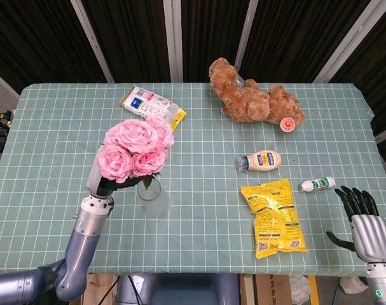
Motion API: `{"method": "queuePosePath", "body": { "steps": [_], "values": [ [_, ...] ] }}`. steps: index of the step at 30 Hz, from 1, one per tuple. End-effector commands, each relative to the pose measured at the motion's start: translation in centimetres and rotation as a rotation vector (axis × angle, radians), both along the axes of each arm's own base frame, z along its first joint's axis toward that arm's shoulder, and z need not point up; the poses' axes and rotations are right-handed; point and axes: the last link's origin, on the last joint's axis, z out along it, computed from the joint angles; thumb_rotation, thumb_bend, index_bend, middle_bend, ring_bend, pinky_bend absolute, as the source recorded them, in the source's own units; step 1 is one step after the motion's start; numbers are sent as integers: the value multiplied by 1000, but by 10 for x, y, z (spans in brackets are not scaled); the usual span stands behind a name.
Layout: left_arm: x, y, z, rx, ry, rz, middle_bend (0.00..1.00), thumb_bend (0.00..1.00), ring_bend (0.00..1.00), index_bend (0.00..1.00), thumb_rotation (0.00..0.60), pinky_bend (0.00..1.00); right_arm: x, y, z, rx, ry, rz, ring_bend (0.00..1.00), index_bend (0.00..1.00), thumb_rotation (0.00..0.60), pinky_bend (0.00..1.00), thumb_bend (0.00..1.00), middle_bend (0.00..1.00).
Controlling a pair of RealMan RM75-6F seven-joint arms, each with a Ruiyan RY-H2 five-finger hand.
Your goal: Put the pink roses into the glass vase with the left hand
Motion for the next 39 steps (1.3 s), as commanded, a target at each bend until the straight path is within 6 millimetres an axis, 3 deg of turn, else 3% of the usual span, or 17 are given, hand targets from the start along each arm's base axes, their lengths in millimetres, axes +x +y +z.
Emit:
{"method": "queuePosePath", "body": {
  "steps": [1, 15, 25, 30, 39],
  "values": [
    [-2, 0, -13, -9, 13, -5, 444, 497, 340, 417, 600, 501, 0, 0, 1, -3, -1, -1, 40, 113, 600, 0, 171, 106],
    [-26, -10, -47, -44, 193, -43, 376, 418, 250, 393, 600, 432, 0, 1, 3, -10, -12, 3, 40, 113, 600, 0, 171, 106],
    [-46, -10, -35, 3, 313, -52, 271, 374, 120, 327, 600, 277, 2, 2, 3, -10, -20, 12, 41, 113, 600, 0, 171, 107],
    [-57, -6, -33, -14, 400, -31, 149, 259, 6, 202, 600, 129, 3, 3, 3, -14, -24, 13, 41, 113, 600, 0, 171, 106],
    [-82, -1, -14, -95, 545, 5, 90, 191, 0, 140, 600, 49, 4, 3, 2, -14, -24, 14, 41, 113, 600, 0, 171, 107]
  ]
}}
